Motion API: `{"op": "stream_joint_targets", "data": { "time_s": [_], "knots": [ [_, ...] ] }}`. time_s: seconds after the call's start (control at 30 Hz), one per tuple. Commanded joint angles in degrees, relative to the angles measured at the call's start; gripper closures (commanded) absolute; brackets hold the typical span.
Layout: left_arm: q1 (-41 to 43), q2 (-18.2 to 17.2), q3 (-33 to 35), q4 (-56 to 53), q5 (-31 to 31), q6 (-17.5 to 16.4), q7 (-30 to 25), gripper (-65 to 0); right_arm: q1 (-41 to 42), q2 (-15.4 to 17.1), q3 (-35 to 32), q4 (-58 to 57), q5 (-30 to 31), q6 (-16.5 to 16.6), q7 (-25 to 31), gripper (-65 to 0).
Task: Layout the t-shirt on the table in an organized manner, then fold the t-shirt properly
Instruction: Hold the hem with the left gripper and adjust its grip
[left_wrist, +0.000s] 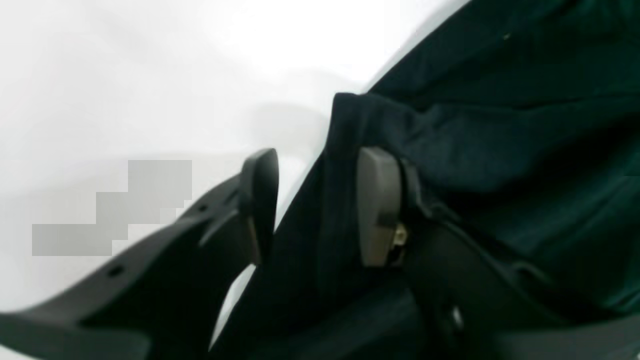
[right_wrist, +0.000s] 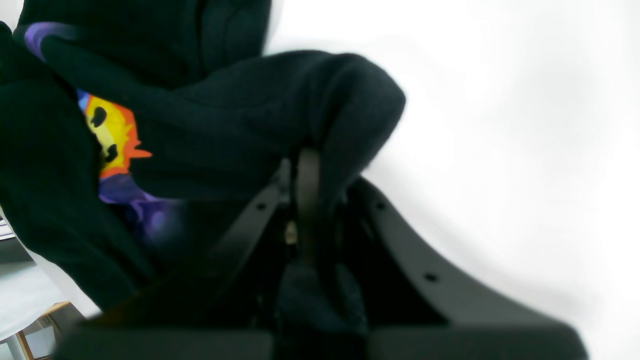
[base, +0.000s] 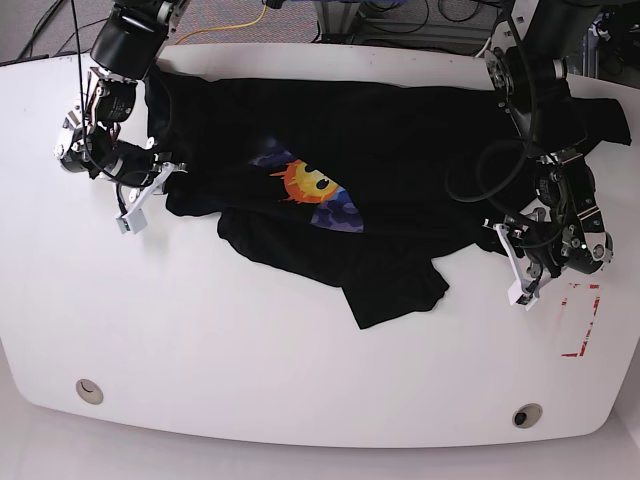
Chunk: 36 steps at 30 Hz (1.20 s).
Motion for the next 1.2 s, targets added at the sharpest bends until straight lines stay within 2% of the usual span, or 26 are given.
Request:
{"op": "stream_joint_targets", "data": {
  "time_s": [0.0, 0.2, 0.53, 0.6, 0.8, 1.17],
  "knots": [
    [-2.5, -0.5, -0.1, 1.0, -0.5, -0.1, -0.7, -24.4, 1.0, 0.6, 0.3, 1.2, 1.2, 0.1, 0.6, 0.0],
    [-3.5, -0.4, -0.1, 0.7, -0.5, -0.1, -0.7, -24.7, 1.0, -0.3, 0.3, 1.2, 1.1, 0.1, 0.6, 0.0],
    [-6.8, -0.4, 0.0, -11.6, -0.5, -0.1, -4.3, -25.0, 1.0, -0.4, 0.3, 1.2, 1.1, 0.1, 0.6, 0.0],
    [-7.7, -0.4, 0.1, -13.1, -0.5, -0.1, -5.0, -26.1, 1.0, -0.4, 0.3, 1.2, 1.1, 0.1, 0.6, 0.0],
    [-8.6, -0.4, 0.2, -14.6, -0.5, -0.1, -5.0, -35.6, 1.0, -0.4, 0.3, 1.2, 1.1, 0.1, 0.6, 0.0],
    [-8.5, -0.4, 0.2, -14.7, -0.5, -0.1, -5.0, -35.7, 1.0, -0.4, 0.3, 1.2, 1.1, 0.1, 0.6, 0.0]
  ]
}}
